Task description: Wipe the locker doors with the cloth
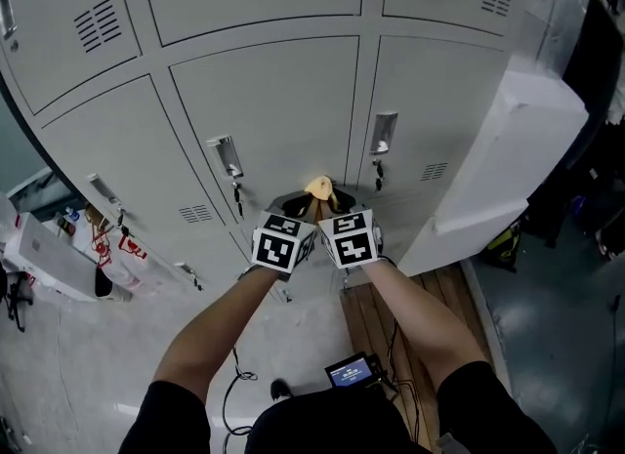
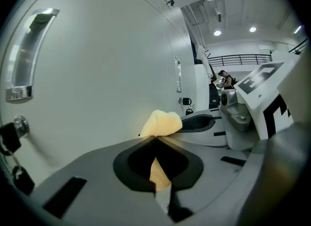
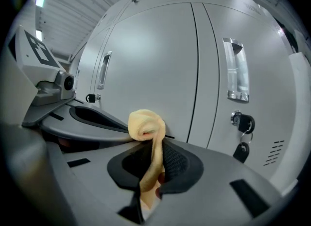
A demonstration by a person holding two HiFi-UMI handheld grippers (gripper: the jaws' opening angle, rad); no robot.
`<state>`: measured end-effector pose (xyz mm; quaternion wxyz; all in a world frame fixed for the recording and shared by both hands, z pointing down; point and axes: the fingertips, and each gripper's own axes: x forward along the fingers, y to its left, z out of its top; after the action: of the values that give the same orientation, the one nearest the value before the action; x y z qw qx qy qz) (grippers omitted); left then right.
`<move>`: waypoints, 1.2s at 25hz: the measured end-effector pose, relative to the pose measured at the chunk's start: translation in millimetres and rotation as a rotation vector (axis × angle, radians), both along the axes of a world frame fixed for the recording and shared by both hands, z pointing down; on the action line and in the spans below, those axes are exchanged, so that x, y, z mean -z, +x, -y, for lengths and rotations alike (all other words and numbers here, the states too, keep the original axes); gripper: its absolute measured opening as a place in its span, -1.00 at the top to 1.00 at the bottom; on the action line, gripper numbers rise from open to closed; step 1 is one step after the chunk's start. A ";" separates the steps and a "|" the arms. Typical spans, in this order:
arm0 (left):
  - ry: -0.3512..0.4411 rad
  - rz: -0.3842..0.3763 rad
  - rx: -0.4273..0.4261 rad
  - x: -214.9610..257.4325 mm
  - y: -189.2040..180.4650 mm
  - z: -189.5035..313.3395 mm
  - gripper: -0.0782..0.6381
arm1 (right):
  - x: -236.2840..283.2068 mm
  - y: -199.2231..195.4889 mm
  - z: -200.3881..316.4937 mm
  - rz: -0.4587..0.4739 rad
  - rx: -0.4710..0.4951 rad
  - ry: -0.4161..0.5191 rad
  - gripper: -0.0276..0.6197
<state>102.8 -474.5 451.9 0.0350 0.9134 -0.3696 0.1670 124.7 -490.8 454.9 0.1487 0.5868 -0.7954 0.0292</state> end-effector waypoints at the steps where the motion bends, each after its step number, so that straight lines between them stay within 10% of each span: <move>1: -0.001 0.000 -0.004 -0.8 5.6 0.6 0.72 | 0.9 5.3 0.7 -0.001 -0.002 0.006 0.70; 21: -0.034 0.022 -0.040 -3.1 23.9 0.7 0.72 | -3.1 22.6 -2.2 0.052 0.015 -0.031 0.70; 30: 0.072 -0.078 -0.160 60.3 -15.4 -37.9 0.72 | 59.7 -14.0 -36.8 0.153 0.097 0.084 0.70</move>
<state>87.4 -436.6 391.6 0.0029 0.9465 -0.2994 0.1200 110.6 -454.0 395.3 0.0644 0.5494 -0.8324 0.0333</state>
